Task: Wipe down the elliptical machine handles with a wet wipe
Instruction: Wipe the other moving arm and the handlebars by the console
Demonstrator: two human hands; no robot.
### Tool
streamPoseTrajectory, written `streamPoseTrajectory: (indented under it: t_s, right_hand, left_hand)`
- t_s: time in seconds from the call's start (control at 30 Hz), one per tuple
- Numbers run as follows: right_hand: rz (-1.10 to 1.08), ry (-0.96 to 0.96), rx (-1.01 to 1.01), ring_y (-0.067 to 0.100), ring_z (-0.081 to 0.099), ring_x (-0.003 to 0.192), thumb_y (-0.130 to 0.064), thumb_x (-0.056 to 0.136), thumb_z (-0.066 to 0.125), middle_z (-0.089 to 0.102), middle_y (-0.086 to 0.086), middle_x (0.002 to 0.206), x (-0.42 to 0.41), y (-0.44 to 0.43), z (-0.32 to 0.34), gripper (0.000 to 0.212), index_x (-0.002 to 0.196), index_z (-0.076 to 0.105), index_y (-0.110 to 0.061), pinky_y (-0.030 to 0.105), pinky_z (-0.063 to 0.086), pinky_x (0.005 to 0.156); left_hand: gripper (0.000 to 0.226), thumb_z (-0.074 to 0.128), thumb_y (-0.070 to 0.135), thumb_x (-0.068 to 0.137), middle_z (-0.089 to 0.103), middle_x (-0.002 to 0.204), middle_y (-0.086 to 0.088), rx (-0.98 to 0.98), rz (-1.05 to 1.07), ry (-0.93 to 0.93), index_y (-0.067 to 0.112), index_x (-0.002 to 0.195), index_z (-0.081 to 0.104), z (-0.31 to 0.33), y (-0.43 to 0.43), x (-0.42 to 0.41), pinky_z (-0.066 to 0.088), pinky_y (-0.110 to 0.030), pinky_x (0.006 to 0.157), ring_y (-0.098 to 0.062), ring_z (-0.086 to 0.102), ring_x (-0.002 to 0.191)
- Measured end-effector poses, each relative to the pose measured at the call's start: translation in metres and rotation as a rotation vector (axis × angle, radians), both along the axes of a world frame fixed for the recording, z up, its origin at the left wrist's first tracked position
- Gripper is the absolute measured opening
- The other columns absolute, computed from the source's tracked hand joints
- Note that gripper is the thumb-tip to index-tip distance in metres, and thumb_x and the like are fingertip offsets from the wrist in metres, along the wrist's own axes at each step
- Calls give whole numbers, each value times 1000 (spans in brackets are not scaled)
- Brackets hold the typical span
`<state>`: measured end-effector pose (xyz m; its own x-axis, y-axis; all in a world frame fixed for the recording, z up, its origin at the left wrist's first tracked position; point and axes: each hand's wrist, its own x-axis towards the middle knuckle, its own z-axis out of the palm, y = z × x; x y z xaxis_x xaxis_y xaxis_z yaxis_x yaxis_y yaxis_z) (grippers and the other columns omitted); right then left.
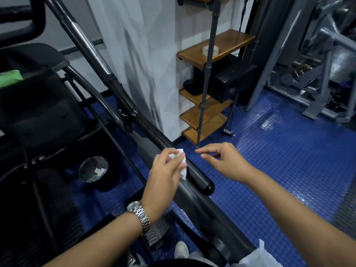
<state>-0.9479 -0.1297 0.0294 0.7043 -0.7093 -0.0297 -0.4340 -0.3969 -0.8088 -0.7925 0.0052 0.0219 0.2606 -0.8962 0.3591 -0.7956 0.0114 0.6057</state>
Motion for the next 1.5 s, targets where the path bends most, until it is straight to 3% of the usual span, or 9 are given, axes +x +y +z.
streamPoseTrajectory:
  t_s: [0.17,0.4,0.57,0.73,0.83,0.97,1.13,1.3,1.5]
  right_hand:
    - [7,-18,-19,-9,58,102,-20,91,60,68,-15,107,5,1,5,21,109,70,-24,8,45,86]
    - [-62,-127,-103,-3,61,97,-12,90,60,69,-12,104,4,3,9,21,106,72,-20,10,47,84]
    - [-62,-314,-193,6,66,85,-8,82,71,71,-5,90,11,19,16,12,93,75,-10,21,54,75]
    - [36,-327,-275,4,66,82,-28,75,77,71,-6,87,25,31,17,23,90,76,-12,22,53,73]
    - [116,-226,-319,1,65,91,-21,75,79,71,-5,96,29,35,11,25,98,75,-12,25,53,82]
    - [177,-41,-369,3,60,90,-14,83,67,63,-13,96,22,32,14,28,111,70,-20,28,52,79]
    - [193,78,-450,5,56,79,-5,84,56,60,-12,97,26,27,17,35,111,70,-22,32,52,68]
    - [158,24,-427,0,54,68,-11,85,56,61,-12,102,32,33,11,30,111,70,-17,28,52,62]
    - [137,-42,-399,9,63,79,-17,84,65,64,-9,92,40,25,13,16,96,75,-19,36,55,65]
  left_hand:
    - [39,63,3,86,49,124,7,24,-171,-98,14,123,60,-1,16,-18,50,-14,81,-9,54,95]
    - [24,56,17,93,55,121,9,42,22,-9,14,115,66,4,-4,0,45,-18,91,-7,51,105]
    - [20,53,4,94,70,96,6,-15,54,312,13,98,70,16,1,1,51,-16,81,0,65,89]
    - [11,44,2,98,72,93,-10,31,27,903,7,103,53,20,2,19,56,-24,72,-20,72,83]
    - [9,43,2,97,72,93,-17,37,25,1068,6,104,46,19,0,35,55,-22,65,-27,72,82]
    - [23,43,-3,96,70,94,-6,-59,122,743,17,99,54,8,-13,74,55,-24,66,-17,67,85]
    - [40,46,-6,89,56,126,-5,-24,155,-98,6,127,55,9,-41,126,41,-35,105,-18,53,117]
    - [47,49,-7,88,49,139,-3,128,45,-315,8,132,53,-1,-50,136,40,-32,107,-17,44,129]
    - [48,53,-13,82,55,131,-5,78,52,-354,6,126,59,-4,-55,136,43,-30,101,-21,49,123]
